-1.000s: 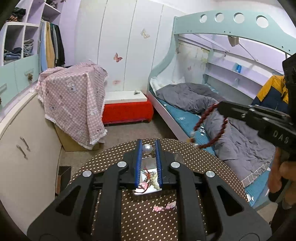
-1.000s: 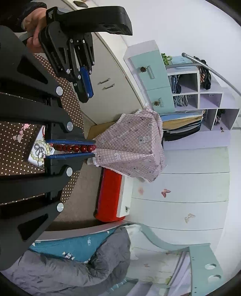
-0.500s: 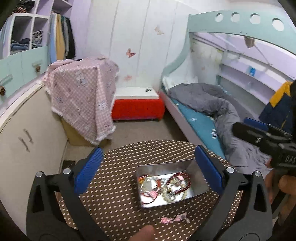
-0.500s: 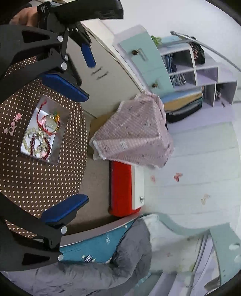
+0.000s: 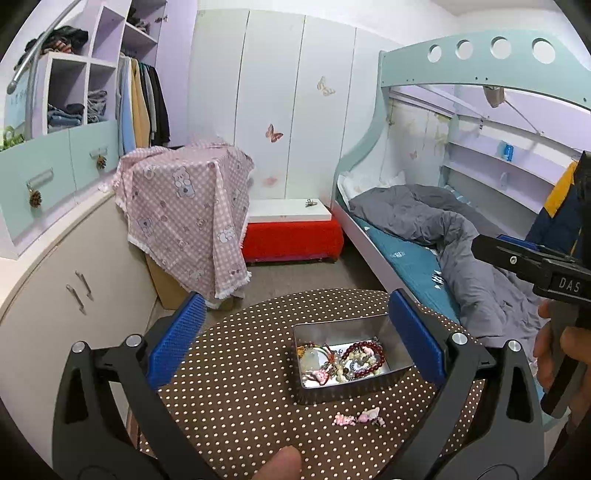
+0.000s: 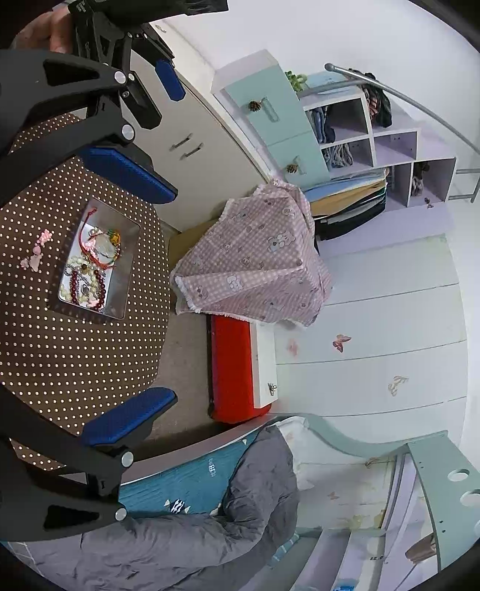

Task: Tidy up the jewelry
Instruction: 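Withdraw both tools from the box toward the last charms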

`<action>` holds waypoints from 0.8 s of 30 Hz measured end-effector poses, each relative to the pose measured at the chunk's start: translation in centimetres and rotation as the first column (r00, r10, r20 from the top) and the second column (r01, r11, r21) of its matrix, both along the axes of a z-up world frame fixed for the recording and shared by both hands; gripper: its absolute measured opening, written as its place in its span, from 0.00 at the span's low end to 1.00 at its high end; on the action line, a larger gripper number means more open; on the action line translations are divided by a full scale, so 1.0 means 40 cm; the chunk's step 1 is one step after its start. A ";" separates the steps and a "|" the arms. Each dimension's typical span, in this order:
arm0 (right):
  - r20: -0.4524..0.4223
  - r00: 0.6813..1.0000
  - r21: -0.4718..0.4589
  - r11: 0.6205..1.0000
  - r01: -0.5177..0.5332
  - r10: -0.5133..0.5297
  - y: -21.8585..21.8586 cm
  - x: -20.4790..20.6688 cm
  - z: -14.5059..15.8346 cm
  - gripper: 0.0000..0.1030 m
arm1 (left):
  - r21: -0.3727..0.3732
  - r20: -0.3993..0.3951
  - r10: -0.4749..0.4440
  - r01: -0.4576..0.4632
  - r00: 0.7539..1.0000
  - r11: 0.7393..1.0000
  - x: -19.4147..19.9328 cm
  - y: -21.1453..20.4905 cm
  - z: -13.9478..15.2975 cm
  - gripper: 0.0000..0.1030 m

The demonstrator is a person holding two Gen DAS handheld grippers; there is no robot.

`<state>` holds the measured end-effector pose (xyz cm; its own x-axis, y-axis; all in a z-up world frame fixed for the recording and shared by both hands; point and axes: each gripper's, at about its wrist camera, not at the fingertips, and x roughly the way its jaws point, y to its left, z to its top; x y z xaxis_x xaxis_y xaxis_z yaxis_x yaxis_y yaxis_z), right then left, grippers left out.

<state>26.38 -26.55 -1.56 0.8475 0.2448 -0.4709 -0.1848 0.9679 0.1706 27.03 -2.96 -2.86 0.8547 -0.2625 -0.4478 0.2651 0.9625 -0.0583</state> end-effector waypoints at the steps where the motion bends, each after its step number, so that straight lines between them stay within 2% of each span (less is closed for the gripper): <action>1: 0.001 1.000 0.003 1.000 -0.002 0.002 0.000 -0.006 -0.001 0.93 | -0.001 0.002 0.001 -0.001 1.000 1.000 -0.006 0.004 0.000 0.94; 18: 0.008 1.000 0.006 1.000 0.016 -0.017 -0.019 -0.094 -0.018 0.93 | 0.004 0.013 -0.002 0.002 1.000 1.000 -0.108 0.022 -0.050 0.94; 24: -0.030 0.999 -0.003 1.000 0.022 -0.022 -0.021 -0.120 -0.068 0.93 | 0.015 0.005 -0.037 0.037 0.999 0.999 -0.124 0.015 -0.095 0.94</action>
